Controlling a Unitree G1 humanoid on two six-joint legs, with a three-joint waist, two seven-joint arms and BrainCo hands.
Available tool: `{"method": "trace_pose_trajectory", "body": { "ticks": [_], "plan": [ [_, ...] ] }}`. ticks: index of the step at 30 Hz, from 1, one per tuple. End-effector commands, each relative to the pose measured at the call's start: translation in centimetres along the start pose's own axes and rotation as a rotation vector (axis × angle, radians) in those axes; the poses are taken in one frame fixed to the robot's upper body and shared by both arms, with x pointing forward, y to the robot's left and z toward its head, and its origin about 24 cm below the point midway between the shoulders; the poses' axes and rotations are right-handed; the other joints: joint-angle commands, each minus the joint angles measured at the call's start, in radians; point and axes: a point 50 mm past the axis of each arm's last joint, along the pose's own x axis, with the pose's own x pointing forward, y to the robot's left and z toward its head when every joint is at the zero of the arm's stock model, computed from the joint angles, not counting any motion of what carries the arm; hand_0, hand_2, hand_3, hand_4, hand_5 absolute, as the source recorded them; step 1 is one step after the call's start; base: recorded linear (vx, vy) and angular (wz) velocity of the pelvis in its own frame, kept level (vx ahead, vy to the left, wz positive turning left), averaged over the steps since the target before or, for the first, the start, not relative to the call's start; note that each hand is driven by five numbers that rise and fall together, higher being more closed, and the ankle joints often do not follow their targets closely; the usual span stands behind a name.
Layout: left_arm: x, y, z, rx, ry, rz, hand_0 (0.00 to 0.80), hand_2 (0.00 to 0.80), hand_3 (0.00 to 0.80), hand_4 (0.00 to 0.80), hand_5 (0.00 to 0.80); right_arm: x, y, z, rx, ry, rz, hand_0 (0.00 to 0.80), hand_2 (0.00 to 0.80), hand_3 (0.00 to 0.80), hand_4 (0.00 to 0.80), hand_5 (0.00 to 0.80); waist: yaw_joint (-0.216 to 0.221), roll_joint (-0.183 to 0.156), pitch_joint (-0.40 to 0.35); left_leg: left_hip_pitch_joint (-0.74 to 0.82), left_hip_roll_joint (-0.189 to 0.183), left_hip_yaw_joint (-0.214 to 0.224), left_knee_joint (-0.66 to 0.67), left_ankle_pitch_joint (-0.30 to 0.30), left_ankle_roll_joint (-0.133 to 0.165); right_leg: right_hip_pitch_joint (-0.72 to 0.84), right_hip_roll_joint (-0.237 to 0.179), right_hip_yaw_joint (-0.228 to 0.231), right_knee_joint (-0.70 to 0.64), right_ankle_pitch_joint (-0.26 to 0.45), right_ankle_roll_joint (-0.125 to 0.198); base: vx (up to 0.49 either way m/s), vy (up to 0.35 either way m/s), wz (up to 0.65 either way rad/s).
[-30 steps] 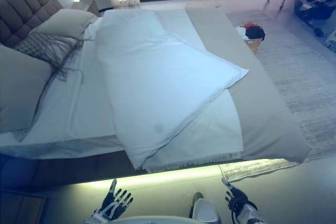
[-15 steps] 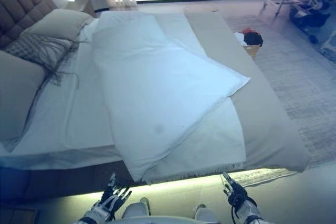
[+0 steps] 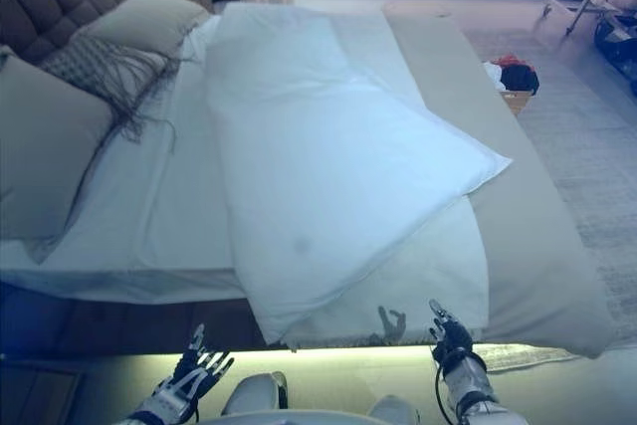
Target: Make the bed neatly
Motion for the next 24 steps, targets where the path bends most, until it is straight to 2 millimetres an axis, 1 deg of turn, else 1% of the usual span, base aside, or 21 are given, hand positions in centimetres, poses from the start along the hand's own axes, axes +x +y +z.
{"method": "trace_pose_trajectory", "body": {
  "ticks": [1,2,3,4,6,8,9,12,15,18,21,22,24],
  "plan": [
    [1.3,-4.8,3.3,-0.023,-0.105,-0.162,0.000,0.000,0.000,0.000,0.000,1.8,5.3,9.0,0.060,-0.217,0.085,0.000,0.000,0.000,0.000,0.000,0.001,0.024,0.111,-0.100,0.055,-0.017,0.110,-0.020,-0.007,-0.007,0.030,0.031,-0.157,0.174,0.010,-0.187,-0.178,0.59],
    [1.5,-5.8,3.6,-0.016,-0.108,-0.194,0.000,0.000,0.000,0.000,0.000,1.8,6.2,10.1,0.071,-0.240,0.102,0.000,0.000,0.000,0.000,0.000,0.004,0.023,0.128,-0.128,0.059,-0.017,0.112,-0.005,-0.021,-0.024,0.028,0.015,-0.156,0.174,0.011,-0.193,-0.148,0.73],
    [1.7,-7.0,3.9,-0.004,-0.111,-0.232,0.000,0.000,0.000,0.000,0.000,1.8,6.9,11.6,0.082,-0.269,0.119,0.000,0.000,0.000,0.000,0.000,0.010,0.028,0.153,-0.161,0.070,-0.024,0.124,0.002,-0.038,-0.044,0.032,0.004,-0.145,0.162,0.012,-0.167,-0.106,0.63],
    [1.8,-7.7,4.0,0.005,-0.115,-0.263,0.000,0.000,0.000,0.000,0.000,1.8,7.2,13.1,0.084,-0.300,0.128,0.000,0.000,0.000,0.000,0.000,0.012,0.032,0.169,-0.189,0.074,-0.038,0.122,0.014,-0.047,-0.067,0.039,0.003,-0.138,0.154,0.009,-0.125,-0.088,0.34],
    [1.9,-8.8,4.6,0.002,-0.131,-0.323,0.000,0.000,0.000,0.000,0.000,1.4,7.7,15.9,0.055,-0.364,0.138,0.000,0.000,0.000,0.000,0.000,0.019,0.038,0.197,-0.230,0.070,-0.059,0.105,0.036,-0.053,-0.122,0.042,-0.001,-0.122,0.145,0.007,-0.086,-0.050,-0.08],
    [1.9,-9.5,4.8,-0.022,-0.146,-0.357,0.000,0.000,0.000,0.000,0.000,1.0,7.7,18.1,0.024,-0.414,0.140,0.000,0.000,0.000,0.000,0.000,0.026,0.044,0.215,-0.250,0.059,-0.070,0.085,0.052,-0.055,-0.153,0.041,-0.013,-0.111,0.141,0.006,-0.020,0.004,-0.03],
    [1.8,-9.7,4.8,-0.036,-0.154,-0.364,0.000,0.000,0.000,0.000,0.000,0.8,7.8,19.2,-0.014,-0.443,0.138,0.000,0.000,0.000,0.000,0.000,0.030,0.048,0.226,-0.259,0.052,-0.074,0.075,0.059,-0.056,-0.169,0.038,-0.017,-0.106,0.140,0.006,-0.001,0.031,0.09],
    [1.8,-10.3,4.6,-0.041,-0.160,-0.388,0.000,0.000,0.000,0.000,0.000,0.0,8.4,22.2,-0.101,-0.509,0.113,0.000,0.000,0.000,0.000,0.000,0.040,0.061,0.255,-0.300,0.026,-0.092,0.054,0.074,-0.050,-0.237,0.028,-0.007,-0.071,0.136,0.008,-0.009,0.031,0.15],
    [1.8,-10.6,4.9,-0.044,-0.171,-0.403,0.000,0.000,0.000,0.000,0.000,-1.0,8.8,25.2,-0.087,-0.553,0.118,0.000,0.000,0.000,0.000,0.000,0.052,0.074,0.278,-0.336,0.007,-0.103,0.046,0.080,-0.041,-0.294,0.016,-0.002,-0.034,0.127,0.007,-0.019,0.024,0.21],
    [1.7,-10.5,4.9,-0.054,-0.182,-0.411,0.000,0.000,0.000,0.000,0.000,-2.0,9.6,27.6,-0.090,-0.587,0.125,0.000,0.000,0.000,0.000,0.000,0.062,0.091,0.293,-0.377,-0.007,-0.110,0.053,0.083,-0.037,-0.345,0.007,0.001,-0.003,0.120,0.002,-0.025,0.042,0.17],
    [1.6,-10.2,5.0,-0.075,-0.193,-0.407,0.000,0.000,0.000,0.000,0.000,-2.9,10.1,29.6,-0.079,-0.611,0.141,0.000,0.000,0.000,0.000,0.000,0.067,0.109,0.303,-0.411,-0.014,-0.115,0.071,0.079,-0.033,-0.385,-0.003,0.007,0.031,0.108,-0.004,0.018,0.059,0.15],
    [1.6,-10.0,5.0,-0.083,-0.196,-0.404,0.000,0.000,0.000,0.000,0.000,-3.2,10.3,30.1,-0.077,-0.620,0.148,0.000,0.000,0.000,0.000,0.000,0.070,0.114,0.303,-0.410,-0.013,-0.122,0.083,0.051,-0.039,-0.387,-0.003,0.016,0.050,0.081,0.006,0.092,0.064,0.13],
    [1.6,-9.9,4.8,-0.099,-0.200,-0.402,0.000,0.000,0.000,0.000,0.000,-3.9,10.6,31.3,-0.090,-0.639,0.148,0.000,0.000,0.000,0.000,0.000,0.073,0.125,0.304,-0.429,-0.020,-0.123,0.106,0.040,-0.035,-0.410,-0.008,0.021,0.067,0.074,0.002,0.063,0.076,0.17]
  ]
}}
